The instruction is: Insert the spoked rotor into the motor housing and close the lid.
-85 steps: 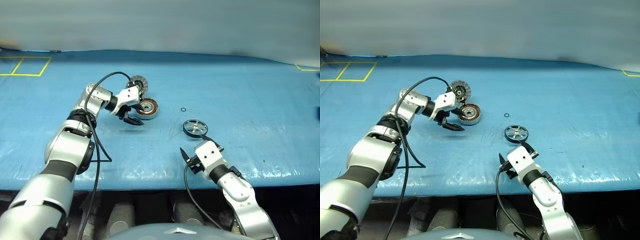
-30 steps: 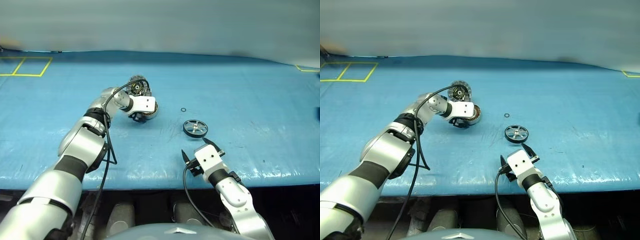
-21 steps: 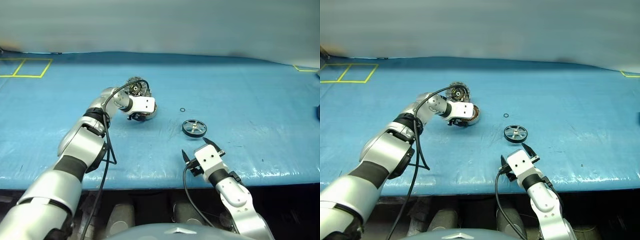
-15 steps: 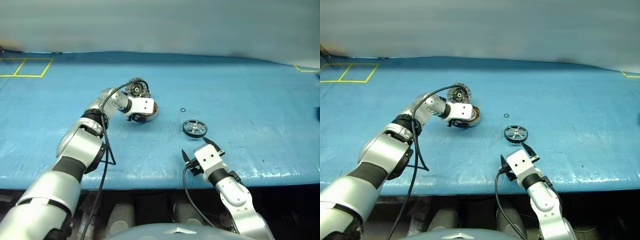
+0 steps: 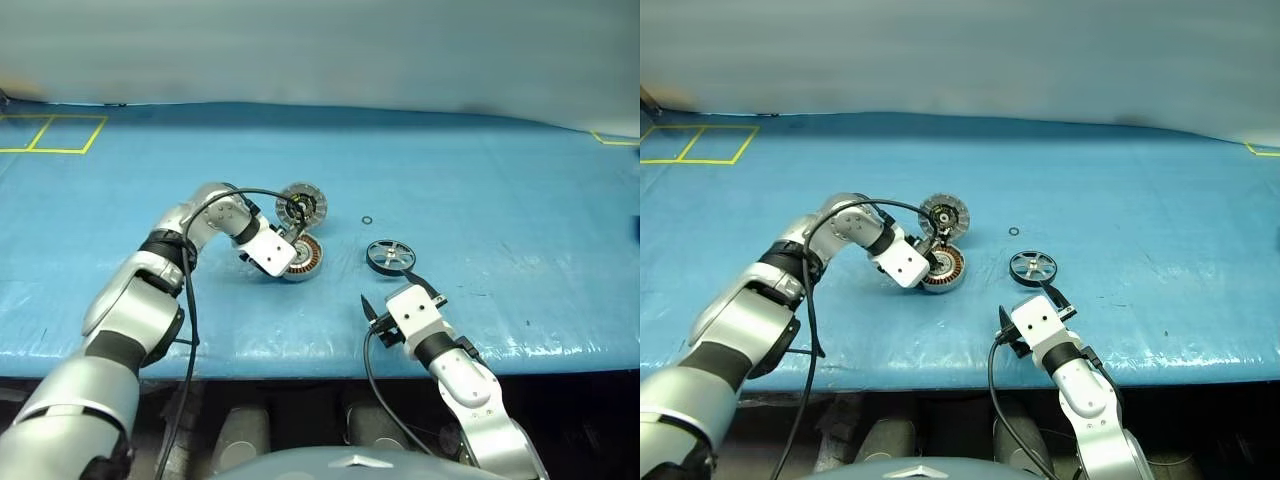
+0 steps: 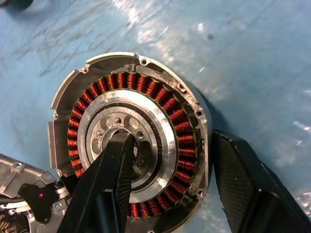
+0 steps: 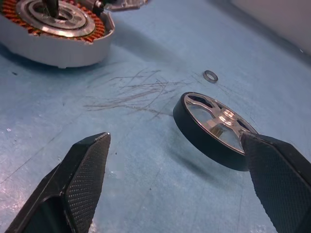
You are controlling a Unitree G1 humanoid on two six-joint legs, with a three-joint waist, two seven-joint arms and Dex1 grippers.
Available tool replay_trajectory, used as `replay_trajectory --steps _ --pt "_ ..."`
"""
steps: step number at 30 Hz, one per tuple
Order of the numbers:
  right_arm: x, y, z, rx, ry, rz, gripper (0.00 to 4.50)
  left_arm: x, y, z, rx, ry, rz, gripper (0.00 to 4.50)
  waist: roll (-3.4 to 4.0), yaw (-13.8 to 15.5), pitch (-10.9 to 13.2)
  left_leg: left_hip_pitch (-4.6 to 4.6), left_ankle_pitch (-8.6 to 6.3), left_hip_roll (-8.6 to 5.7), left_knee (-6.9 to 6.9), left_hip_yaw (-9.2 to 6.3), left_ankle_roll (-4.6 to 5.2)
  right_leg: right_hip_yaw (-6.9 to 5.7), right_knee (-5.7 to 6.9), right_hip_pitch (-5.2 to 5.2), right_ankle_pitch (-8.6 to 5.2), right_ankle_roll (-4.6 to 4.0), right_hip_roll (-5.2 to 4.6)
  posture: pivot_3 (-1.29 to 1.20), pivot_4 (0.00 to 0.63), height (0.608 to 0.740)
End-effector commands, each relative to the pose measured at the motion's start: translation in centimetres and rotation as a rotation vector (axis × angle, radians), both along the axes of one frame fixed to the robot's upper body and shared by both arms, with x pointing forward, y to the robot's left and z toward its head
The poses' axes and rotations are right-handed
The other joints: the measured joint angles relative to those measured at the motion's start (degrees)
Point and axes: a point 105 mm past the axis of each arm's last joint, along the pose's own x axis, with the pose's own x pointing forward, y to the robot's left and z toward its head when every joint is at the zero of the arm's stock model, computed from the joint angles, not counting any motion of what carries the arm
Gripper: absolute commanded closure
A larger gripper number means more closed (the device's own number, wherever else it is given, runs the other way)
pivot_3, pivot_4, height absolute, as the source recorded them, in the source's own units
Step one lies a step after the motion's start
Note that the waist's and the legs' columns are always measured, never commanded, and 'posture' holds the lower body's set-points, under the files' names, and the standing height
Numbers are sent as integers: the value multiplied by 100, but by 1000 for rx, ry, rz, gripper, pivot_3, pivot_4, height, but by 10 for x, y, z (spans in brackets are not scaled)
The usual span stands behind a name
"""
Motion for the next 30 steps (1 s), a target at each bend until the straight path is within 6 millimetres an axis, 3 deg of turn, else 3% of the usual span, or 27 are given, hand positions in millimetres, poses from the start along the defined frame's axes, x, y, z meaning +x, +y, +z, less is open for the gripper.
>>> replay_trajectory --steps 1,6,17,30 --pt "1 2 8 7 -33 20 0 -16 -19 8 -44 55 -12 2400 1 -12 0 0 0 0 1 1 0 1 0 0 0 0 0 0 150 740" --pt "0 2 7 1 -28 26 0 -29 -20 4 -10 47 0 2400 1 -33 0 5 0 3 2 0 0 1 9 -1 -2 -3 5 0 150 740" --pt "0 2 8 -14 -24 42 0 -3 0 -9 140 -135 120 2400 1 -35 -1 32 8 4 3 2 2 4 19 14 -23 19 9 0 150 740" --pt "5 3 8 -27 -26 55 0 -4 2 -16 155 -88 237 2400 2 -35 -2 34 10 5 2 2 2 4 22 13 -23 19 9 0 150 740"
